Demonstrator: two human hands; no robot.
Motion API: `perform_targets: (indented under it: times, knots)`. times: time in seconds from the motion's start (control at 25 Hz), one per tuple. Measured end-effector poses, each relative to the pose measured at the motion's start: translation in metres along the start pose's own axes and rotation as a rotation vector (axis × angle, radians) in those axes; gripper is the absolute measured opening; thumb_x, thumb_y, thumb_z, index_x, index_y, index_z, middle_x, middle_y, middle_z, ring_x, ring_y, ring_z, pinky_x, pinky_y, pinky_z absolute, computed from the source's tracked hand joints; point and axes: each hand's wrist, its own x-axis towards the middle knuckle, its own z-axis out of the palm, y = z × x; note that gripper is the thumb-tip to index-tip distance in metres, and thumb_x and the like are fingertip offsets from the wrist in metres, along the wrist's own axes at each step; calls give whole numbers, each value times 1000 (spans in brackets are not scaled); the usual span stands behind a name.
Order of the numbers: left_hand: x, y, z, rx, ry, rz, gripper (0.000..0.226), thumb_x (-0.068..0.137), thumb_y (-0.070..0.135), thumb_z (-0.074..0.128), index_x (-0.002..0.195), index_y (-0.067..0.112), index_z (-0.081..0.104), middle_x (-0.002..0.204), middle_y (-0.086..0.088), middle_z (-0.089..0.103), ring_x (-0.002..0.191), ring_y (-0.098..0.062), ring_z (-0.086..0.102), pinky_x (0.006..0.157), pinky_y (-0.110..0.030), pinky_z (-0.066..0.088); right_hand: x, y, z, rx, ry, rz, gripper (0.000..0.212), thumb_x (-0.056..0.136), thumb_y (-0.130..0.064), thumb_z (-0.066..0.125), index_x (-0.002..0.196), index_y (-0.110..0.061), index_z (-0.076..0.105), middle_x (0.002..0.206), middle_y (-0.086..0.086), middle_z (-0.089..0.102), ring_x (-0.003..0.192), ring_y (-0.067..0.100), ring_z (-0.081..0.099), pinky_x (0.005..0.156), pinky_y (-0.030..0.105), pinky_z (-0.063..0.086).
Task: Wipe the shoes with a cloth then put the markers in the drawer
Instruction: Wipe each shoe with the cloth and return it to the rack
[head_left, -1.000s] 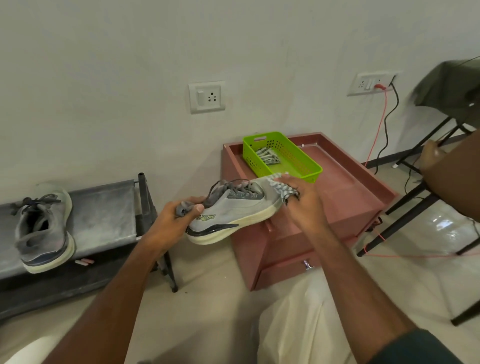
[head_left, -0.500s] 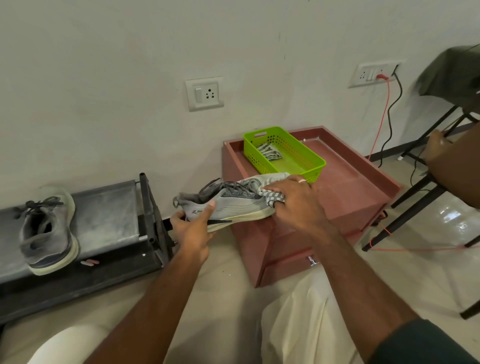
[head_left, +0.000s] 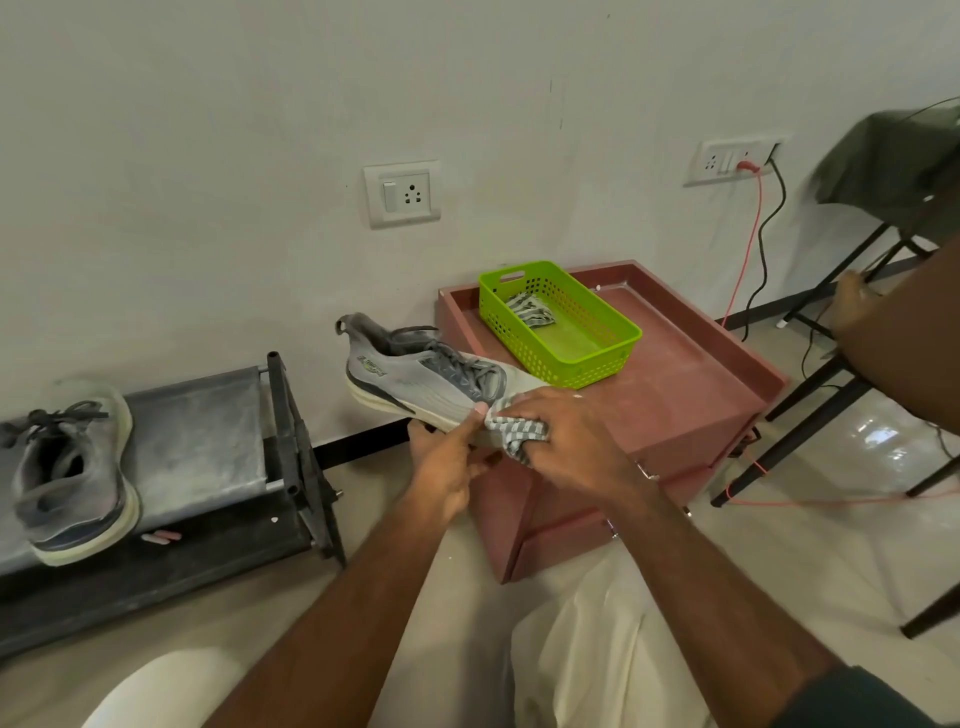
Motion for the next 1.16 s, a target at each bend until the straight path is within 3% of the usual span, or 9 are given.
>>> perform_targets:
  times: [0.12,0.24,0.32,0.44,0.64,0.72,0.84,1.04,1.16]
  knots:
    - [5,3,-1,24,92,6,54,87,4,77,133,3,47,119,-21,70,86,-29,73,50,-35,60,2,-2,3,319,111,248,32,79,-8,55,100,-20,76,93,-4,74,80,1,65,76,14,47]
    - [13,13,-11,124,77,7,46,90,10,76,130,6,54,119,-17,72,97,-34,73,54,-37,62,5,16,-3,247,410,376,51,77,9,53,117,-16,72,116,-6,69,105,-4,61,92,13,45]
    - [14,20,-15,204,72,21,42,91,10,75,128,4,56,116,-20,73,99,-37,73,53,-37,62,2,12,4,107,100,111,49,86,2,48,126,-16,68,136,-1,60,130,2,47,111,19,32]
    - [12,24,-19,269,49,57,35,93,4,71,124,1,56,110,-21,73,94,-38,74,54,-39,62,-2,19,21,-96,-273,-87,54,82,-16,37,123,-19,71,138,5,61,131,20,53,115,35,34]
    - [11,30,-23,328,16,95,35,94,4,69,125,2,53,113,-18,71,97,-36,73,59,-41,63,10,4,18,44,38,285,45,74,-2,61,116,-12,74,129,11,66,122,25,61,104,10,29]
    - [7,29,-24,371,-1,77,33,94,6,69,124,2,55,113,-20,72,95,-36,74,61,-42,63,4,-5,23,54,18,241,51,70,3,62,117,-12,74,130,12,66,123,25,60,105,6,25]
    - [1,25,-25,417,-131,25,35,95,10,69,127,4,55,118,-22,71,95,-34,75,65,-42,64,-8,9,12,3,-90,115,62,60,-10,55,118,-19,74,136,10,62,128,19,57,113,18,31]
    - [-6,34,-50,1088,-66,407,98,71,49,88,148,21,35,133,-2,64,118,-26,65,100,-43,55,-10,20,-4,6,-187,191,62,60,-25,49,117,-21,75,144,6,55,131,20,55,111,17,30]
    - [-10,40,-62,1157,41,610,121,69,53,88,161,24,15,163,-4,35,146,-24,39,118,-43,37,-9,18,-6,76,-210,204,72,57,-46,43,116,-19,76,144,5,54,132,16,53,112,14,28]
